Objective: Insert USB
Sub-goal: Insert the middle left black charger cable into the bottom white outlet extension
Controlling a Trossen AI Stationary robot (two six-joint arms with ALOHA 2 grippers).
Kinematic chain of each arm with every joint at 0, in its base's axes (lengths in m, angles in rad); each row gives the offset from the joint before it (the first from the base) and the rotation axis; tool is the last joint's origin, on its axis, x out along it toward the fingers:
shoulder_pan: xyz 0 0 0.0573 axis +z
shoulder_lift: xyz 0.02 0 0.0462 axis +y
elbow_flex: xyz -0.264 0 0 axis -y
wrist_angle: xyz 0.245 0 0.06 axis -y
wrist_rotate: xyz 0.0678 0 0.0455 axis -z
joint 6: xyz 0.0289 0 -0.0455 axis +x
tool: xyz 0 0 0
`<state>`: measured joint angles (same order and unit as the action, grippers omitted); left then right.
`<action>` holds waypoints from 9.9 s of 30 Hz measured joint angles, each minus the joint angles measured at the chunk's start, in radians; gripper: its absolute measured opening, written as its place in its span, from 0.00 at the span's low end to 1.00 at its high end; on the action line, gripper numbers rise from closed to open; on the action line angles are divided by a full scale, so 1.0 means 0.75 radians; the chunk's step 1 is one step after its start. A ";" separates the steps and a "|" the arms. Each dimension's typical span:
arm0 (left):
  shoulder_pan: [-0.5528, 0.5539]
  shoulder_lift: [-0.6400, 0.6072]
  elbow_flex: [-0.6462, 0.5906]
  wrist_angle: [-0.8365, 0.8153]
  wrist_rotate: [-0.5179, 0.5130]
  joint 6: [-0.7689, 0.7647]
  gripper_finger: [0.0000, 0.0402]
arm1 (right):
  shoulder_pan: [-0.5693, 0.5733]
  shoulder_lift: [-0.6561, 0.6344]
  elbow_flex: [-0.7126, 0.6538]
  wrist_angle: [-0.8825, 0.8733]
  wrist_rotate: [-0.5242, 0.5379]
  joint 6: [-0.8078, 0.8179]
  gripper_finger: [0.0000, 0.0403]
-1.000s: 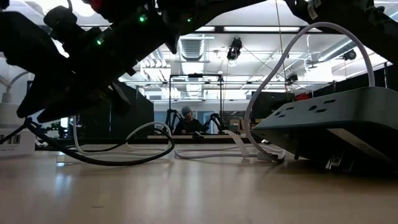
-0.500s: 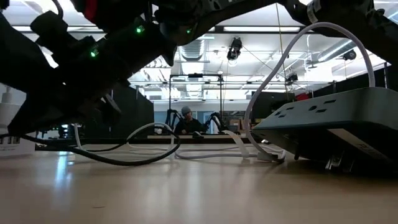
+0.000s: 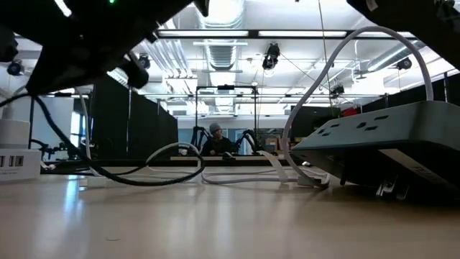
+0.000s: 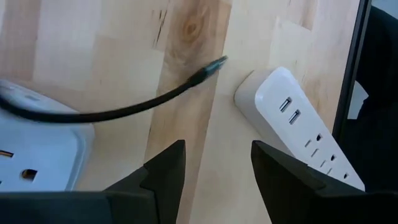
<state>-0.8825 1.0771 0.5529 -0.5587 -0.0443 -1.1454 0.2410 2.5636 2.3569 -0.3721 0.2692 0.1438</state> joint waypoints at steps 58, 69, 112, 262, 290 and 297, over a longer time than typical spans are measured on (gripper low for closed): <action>-0.011 0.003 -0.087 0.042 -0.157 -0.100 0.47 | -0.047 -0.041 -0.035 -0.089 0.019 0.114 0.01; -0.012 0.002 -0.087 0.163 -0.260 -0.004 0.57 | 0.128 -0.318 -0.035 -0.169 0.292 -0.136 0.00; 0.032 0.088 -0.084 1.059 -0.466 1.098 0.41 | 0.318 -0.423 -0.035 -0.196 0.344 -0.121 0.00; -0.268 0.448 -0.033 0.741 -0.353 1.138 0.03 | 0.297 -0.421 -0.095 -0.506 0.379 0.329 0.36; -0.259 0.479 -0.009 0.719 -0.375 1.071 0.03 | 0.294 -0.421 -0.109 -0.504 0.378 0.343 0.37; -0.256 0.413 0.086 0.430 -0.375 1.070 0.03 | 0.294 -0.421 -0.112 -0.504 0.445 0.365 0.35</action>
<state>-1.0747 1.3866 0.6178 -0.2364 -0.3259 -0.3428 0.4618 2.2478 2.2730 -0.7499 0.6033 0.4179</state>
